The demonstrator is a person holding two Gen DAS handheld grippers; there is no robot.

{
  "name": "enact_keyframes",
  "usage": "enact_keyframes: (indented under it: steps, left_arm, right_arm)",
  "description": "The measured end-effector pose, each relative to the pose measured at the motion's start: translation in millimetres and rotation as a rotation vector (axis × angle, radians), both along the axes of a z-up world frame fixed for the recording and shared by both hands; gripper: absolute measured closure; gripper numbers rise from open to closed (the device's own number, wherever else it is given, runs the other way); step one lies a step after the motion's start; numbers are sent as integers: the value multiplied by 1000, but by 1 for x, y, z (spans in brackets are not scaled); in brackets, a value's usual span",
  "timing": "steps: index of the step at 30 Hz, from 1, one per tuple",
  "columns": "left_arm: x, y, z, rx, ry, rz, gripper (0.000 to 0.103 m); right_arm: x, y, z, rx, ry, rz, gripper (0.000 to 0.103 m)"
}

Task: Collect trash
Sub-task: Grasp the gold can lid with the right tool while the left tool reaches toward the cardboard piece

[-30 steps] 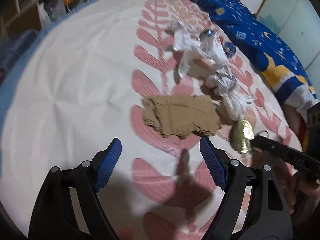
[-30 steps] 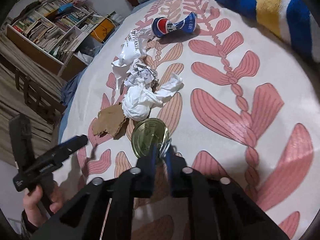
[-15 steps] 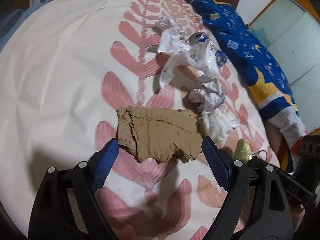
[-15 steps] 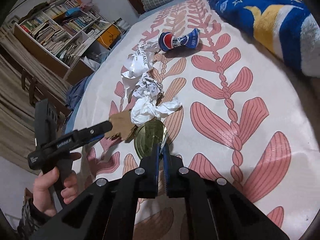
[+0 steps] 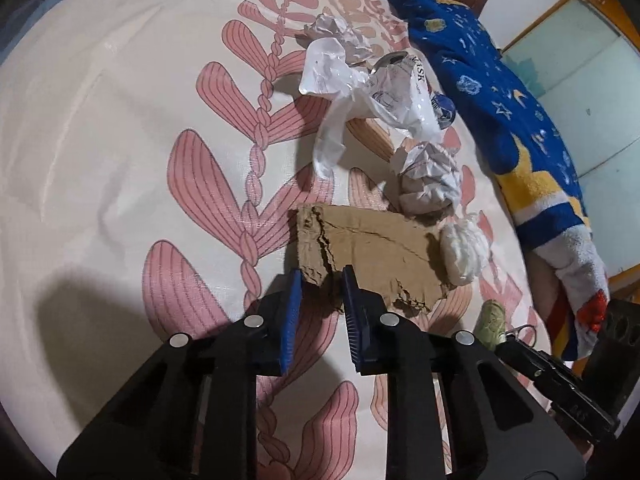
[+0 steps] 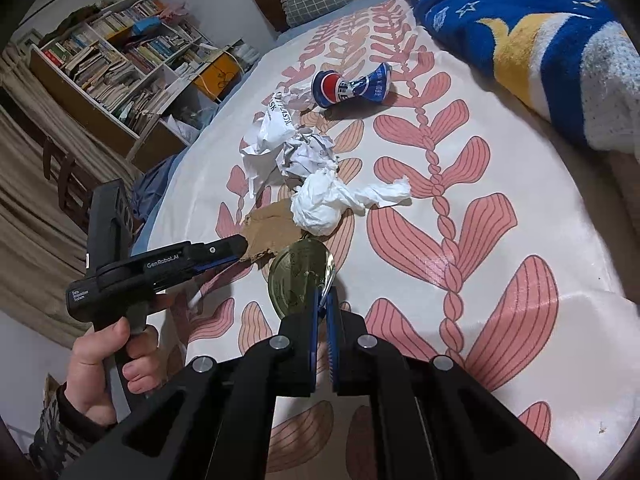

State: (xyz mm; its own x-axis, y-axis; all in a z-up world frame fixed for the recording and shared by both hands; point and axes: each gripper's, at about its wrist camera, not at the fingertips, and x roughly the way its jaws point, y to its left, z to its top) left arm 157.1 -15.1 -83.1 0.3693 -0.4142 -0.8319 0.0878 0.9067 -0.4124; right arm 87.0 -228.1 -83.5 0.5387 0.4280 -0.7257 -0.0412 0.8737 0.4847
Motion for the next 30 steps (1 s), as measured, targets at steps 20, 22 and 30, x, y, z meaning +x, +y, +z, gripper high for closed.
enact_keyframes:
  steps: [20, 22, 30]
  left_arm:
    - [-31, -110, 27, 555, -316, -345, 17]
    - [-31, -115, 23, 560, -307, -373, 17]
    - [-30, -121, 14, 589, -317, -418, 17]
  right_arm:
    - [-21, -43, -7, 34, 9, -87, 97]
    - [-22, -49, -9, 46, 10, -99, 97]
    - [-23, -56, -10, 67, 5, -112, 97]
